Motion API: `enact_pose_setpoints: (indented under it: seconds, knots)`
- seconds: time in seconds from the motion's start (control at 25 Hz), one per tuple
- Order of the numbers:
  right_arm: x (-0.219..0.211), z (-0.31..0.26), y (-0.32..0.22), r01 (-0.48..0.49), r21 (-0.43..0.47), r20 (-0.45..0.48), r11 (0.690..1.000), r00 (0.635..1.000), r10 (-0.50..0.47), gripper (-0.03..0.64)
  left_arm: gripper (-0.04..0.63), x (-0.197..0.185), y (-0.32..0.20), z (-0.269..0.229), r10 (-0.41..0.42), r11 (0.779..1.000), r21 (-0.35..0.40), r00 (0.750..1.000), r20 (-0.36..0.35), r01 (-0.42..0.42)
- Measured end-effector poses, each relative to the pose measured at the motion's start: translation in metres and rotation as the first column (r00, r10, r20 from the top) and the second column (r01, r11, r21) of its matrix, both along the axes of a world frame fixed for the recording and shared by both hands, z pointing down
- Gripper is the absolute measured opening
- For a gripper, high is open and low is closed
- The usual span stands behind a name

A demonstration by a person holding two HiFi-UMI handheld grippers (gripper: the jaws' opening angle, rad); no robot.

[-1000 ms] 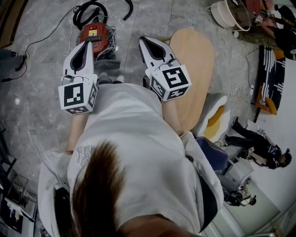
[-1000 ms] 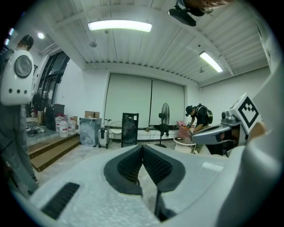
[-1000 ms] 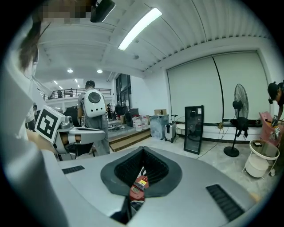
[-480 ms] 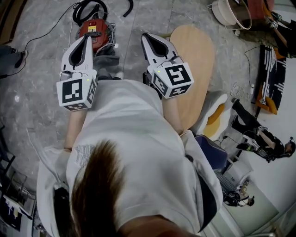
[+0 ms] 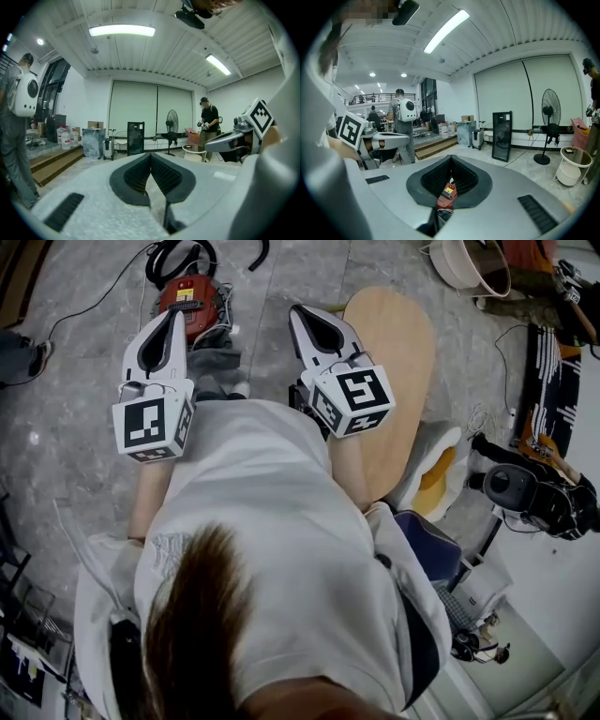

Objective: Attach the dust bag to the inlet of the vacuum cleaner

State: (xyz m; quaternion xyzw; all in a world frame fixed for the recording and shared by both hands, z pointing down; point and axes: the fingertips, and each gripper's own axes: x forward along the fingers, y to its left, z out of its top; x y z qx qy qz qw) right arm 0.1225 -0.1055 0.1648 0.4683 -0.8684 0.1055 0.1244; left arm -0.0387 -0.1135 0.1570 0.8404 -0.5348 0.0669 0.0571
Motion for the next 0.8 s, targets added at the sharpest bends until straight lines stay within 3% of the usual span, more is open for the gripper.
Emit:
enact_pose_setpoints:
  seconds: [0.36, 0.8]
  knots:
    - [-0.011, 0.003, -0.001, 0.033, 0.001, 0.016, 0.999, 0.999, -0.033, 0.002, 0.018, 0.003, -0.002, -0.001, 0.028, 0.999, 0.025, 0.999, 0.026, -0.029]
    - [-0.038, -0.007, -0.007, 0.079, 0.011, 0.098, 0.997, 0.992, -0.08, 0.002, 0.018, 0.002, 0.002, 0.004, 0.042, 0.999, 0.014, 0.999, 0.031, -0.042]
